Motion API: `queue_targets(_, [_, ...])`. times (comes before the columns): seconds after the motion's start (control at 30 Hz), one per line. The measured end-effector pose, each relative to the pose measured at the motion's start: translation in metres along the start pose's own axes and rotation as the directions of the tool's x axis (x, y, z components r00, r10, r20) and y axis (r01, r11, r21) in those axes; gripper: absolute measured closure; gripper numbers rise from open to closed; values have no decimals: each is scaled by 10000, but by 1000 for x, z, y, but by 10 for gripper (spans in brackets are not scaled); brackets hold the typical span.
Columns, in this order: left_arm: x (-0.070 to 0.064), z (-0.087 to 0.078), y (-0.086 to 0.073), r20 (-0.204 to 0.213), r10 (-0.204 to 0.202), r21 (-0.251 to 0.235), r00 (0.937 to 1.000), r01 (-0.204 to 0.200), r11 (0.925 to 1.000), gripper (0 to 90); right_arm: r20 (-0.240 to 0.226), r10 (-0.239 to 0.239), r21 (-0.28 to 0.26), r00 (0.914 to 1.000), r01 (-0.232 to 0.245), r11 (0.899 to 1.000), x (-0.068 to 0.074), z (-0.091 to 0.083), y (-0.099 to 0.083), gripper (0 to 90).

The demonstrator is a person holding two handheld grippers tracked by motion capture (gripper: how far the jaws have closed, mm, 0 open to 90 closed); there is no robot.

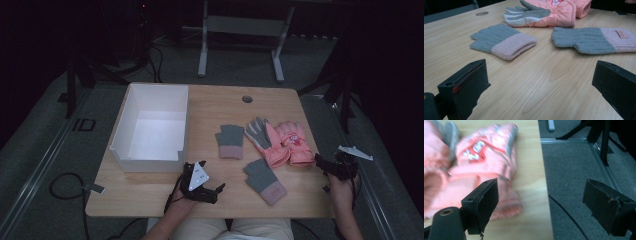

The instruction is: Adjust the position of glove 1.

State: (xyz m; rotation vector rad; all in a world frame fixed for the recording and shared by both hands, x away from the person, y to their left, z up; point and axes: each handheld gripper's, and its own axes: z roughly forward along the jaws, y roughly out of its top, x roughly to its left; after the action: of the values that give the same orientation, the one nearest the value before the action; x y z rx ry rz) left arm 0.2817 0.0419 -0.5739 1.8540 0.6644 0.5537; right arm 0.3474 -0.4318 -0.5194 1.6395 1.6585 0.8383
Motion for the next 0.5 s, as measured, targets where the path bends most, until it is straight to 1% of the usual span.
queue_targets(0.03, [0, 0, 0, 9, 2, 30, 10000, -2, 10000, 2, -61, -168, -116, 9998, 167, 9998, 3, -1, 7, 133])
queue_targets(0.13, [0, 0, 0, 5, 23, 37, 10000, -23, 10000, 2, -156, -390, -403, 9991, 384, 9985, 9, -4, 19, 134])
queue_targets(0.2, [0, 0, 0, 5, 23, 46, 10000, -23, 10000, 2, -278, -508, -439, 9983, 496, 9978, 12, -5, 28, 133])
queue_targets(0.23, [0, 0, 0, 20, 41, 64, 10000, -41, 10000, 2, -415, -479, -476, 9980, 459, 9978, 14, -7, 33, 133])
queue_targets(0.27, [0, 0, 0, 23, 25, 68, 10000, -25, 10000, 2, -415, -479, -476, 9980, 459, 9978, 14, -7, 33, 133])
queue_targets(0.3, [0, 0, 0, 16, 45, 71, 10000, -45, 10000, 2, -496, -674, -602, 9965, 644, 9961, 20, -10, 43, 128])
queue_targets(0.33, [0, 0, 0, 24, 45, 41, 10000, -45, 10000, 2, -519, -756, -727, 9958, 718, 9948, 23, -11, 49, 126])
queue_targets(0.37, [0, 0, 0, 24, 45, 41, 10000, -45, 10000, 2, -519, -756, -727, 9958, 718, 9948, 23, -11, 49, 126])
queue_targets(0.4, [0, 0, 0, 34, 24, 57, 10000, -24, 10000, 2, -491, -966, -985, 9941, 914, 9909, 31, -14, 58, 128])
queue_targets(0.43, [0, 0, 0, 38, 21, 61, 10000, -22, 10000, 1, -441, -1113, -1094, 9928, 1059, 9883, 34, -15, 63, 128])
queue_targets(0.47, [0, 1, 0, 6, -4, 95, 10000, 4, 10000, 1, -456, -1156, -1230, 9923, 1092, 9864, 38, -16, 67, 128])
queue_targets(0.5, [-1, 1, 0, -2, 23, 92, 10000, -23, 10000, 2, -522, -1104, -1356, 9925, 1025, 9854, 41, -17, 71, 128])
